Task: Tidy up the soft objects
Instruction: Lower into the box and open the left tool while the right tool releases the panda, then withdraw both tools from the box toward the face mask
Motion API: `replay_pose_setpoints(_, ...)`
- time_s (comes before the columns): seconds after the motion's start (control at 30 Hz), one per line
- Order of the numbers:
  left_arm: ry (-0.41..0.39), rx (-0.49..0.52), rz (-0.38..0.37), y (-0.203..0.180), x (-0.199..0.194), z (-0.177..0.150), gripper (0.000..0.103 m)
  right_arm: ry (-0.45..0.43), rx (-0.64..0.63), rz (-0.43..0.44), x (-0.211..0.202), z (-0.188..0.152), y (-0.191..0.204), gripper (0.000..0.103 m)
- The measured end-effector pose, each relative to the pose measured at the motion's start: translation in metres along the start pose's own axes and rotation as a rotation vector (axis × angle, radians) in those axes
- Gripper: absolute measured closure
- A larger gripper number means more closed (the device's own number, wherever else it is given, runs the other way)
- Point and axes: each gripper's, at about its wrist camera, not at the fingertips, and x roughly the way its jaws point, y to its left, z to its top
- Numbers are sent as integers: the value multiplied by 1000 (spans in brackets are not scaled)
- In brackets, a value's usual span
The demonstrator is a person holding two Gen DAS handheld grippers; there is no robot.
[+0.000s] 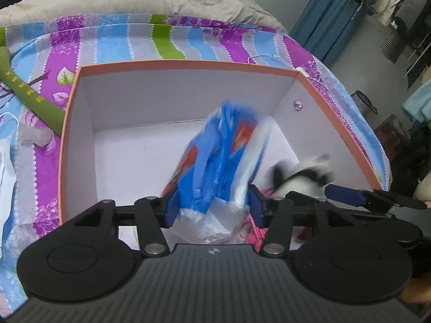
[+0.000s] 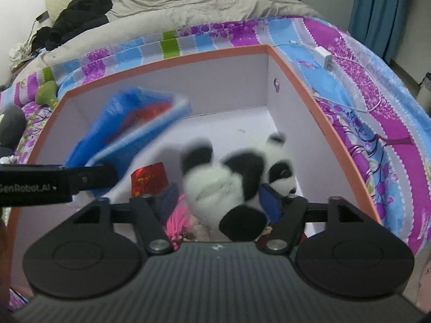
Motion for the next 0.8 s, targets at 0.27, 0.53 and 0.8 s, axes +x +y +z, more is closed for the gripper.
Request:
replay_pose_setpoints(0.27,-21,27,0,-5,-19,-7,45,-15,3,-5,-11,-2,2,33)
replay_pose_setpoints(0.53,-85,44,2,-11,-72,-18,45,-69,5,0,-56,-10,15,33)
replay_pose_setpoints(0.8,-149,55,9,-10,-138,-49,44,-130,-6,30,-108,-29,40,33)
